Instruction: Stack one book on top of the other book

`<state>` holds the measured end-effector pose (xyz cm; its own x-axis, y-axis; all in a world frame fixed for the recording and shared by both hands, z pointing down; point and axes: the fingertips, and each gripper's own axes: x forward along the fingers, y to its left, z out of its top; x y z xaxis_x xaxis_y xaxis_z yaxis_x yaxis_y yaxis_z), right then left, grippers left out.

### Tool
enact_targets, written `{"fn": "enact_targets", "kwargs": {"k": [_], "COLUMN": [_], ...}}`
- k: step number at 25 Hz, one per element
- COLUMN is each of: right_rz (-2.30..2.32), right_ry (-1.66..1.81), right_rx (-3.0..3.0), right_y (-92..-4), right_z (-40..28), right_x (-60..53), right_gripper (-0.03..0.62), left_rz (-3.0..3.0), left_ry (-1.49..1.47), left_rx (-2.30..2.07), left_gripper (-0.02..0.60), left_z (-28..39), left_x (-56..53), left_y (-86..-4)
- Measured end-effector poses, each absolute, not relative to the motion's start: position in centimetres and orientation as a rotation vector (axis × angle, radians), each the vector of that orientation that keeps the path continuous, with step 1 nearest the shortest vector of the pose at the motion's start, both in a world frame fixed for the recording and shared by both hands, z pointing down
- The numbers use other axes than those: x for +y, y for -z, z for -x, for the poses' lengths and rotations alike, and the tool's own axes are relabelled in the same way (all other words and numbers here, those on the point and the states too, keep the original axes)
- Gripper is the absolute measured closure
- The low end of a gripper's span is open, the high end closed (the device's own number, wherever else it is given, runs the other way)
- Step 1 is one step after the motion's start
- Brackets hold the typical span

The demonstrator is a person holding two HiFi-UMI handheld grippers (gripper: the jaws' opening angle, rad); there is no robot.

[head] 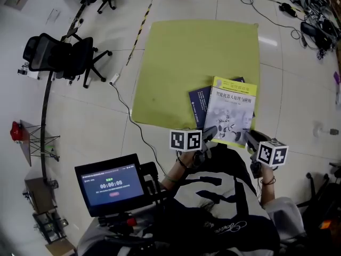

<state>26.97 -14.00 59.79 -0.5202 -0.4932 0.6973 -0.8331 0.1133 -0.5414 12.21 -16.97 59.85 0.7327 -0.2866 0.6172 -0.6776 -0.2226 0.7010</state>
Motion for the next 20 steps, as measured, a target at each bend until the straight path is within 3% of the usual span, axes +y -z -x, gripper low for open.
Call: {"fn": "enact_targets", "kwargs": {"k": [8, 10, 20], "right_rz": [-1.314, -1.329, -1.326], "right_ry": [-1.654, -1.686, -1.635], "right_rx": [-2.065, -2.057, -2.081], "right_y": [-60.8, -60.8, -60.3], "right_z": [-24.0, -23.7, -23.8], "right_x": [-11.4, -11.4, -11.3], "right_gripper": [0.462, 0.494, 0.514], "left_rz": [-1.831, -1.844, -2.022], "left_ry": [-0.411, -0.426, -0.809], "left_rx": [-0.799, -0.785, -1.047], "left_gripper": [0.476, 0.475, 0.383], "left_z": [-11.8, -11.8, -10.5], "left_x": [-18.8, -18.9, -18.9], "left_y": [-59.9, -59.9, -59.1]}}
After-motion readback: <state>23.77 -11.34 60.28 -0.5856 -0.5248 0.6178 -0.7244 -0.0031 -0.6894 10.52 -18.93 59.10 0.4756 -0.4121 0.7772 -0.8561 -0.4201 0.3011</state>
